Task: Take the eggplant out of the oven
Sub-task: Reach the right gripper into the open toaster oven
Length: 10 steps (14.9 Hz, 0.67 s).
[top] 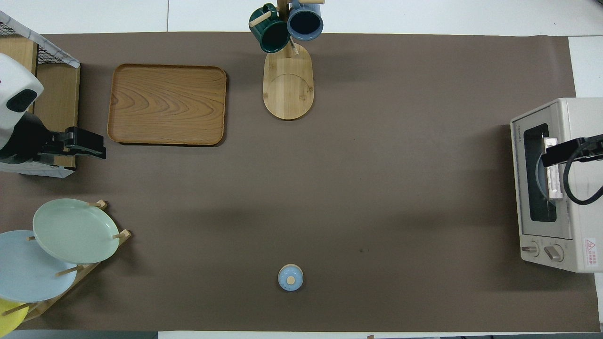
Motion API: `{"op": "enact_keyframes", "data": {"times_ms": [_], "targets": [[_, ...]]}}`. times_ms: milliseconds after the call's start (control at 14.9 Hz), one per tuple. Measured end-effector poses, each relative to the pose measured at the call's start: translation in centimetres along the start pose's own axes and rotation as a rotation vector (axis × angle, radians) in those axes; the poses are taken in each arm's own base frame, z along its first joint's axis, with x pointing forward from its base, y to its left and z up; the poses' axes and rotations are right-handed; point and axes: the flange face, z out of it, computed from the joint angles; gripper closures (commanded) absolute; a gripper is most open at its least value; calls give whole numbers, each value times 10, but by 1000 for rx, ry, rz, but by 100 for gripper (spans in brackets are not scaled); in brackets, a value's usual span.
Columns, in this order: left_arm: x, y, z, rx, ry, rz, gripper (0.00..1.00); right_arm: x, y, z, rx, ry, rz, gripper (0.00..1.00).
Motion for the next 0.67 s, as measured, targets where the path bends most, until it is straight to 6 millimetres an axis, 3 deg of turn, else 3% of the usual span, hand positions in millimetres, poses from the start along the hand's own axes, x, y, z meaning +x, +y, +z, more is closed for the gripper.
{"op": "enact_keyframes", "data": {"times_ms": [471, 538, 672], "targets": [[0, 0, 0, 0, 0, 0, 0, 0, -2, 0, 0, 0, -5, 0], [0, 0, 0, 0, 0, 0, 0, 0, -3, 1, 0, -2, -6, 43], [0, 0, 0, 0, 0, 0, 0, 2, -3, 4, -2, 11, -7, 97]]}}
